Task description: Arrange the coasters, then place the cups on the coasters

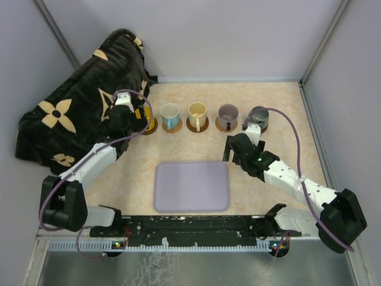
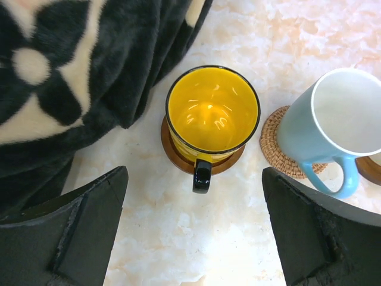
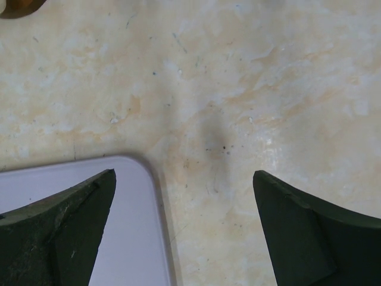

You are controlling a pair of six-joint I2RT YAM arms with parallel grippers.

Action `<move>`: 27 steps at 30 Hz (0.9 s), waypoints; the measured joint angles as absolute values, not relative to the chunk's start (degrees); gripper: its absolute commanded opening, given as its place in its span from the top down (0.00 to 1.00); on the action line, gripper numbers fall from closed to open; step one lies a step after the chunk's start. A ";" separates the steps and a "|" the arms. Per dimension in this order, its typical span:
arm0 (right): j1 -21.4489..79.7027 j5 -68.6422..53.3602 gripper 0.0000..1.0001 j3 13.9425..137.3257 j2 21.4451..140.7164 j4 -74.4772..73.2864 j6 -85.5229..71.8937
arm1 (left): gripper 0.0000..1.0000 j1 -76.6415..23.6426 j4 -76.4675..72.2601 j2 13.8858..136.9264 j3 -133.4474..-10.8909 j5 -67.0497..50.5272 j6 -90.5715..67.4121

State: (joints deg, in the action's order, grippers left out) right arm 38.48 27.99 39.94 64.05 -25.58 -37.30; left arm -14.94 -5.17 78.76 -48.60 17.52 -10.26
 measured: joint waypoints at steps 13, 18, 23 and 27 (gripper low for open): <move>26.59 35.31 0.01 42.15 50.59 -31.88 -33.34 | 0.00 -14.94 5.52 60.60 -46.06 21.93 -12.86; 25.04 37.12 0.01 42.46 45.76 -35.90 -32.99 | 0.00 -14.87 11.20 55.90 -45.91 22.06 -14.48; 25.02 39.31 0.01 44.73 41.82 -40.29 -33.21 | 0.00 -14.85 16.14 50.35 -45.91 22.76 -15.42; 24.95 41.78 0.01 47.46 38.83 -43.70 -33.28 | 0.00 -14.85 20.80 45.84 -46.09 24.43 -16.10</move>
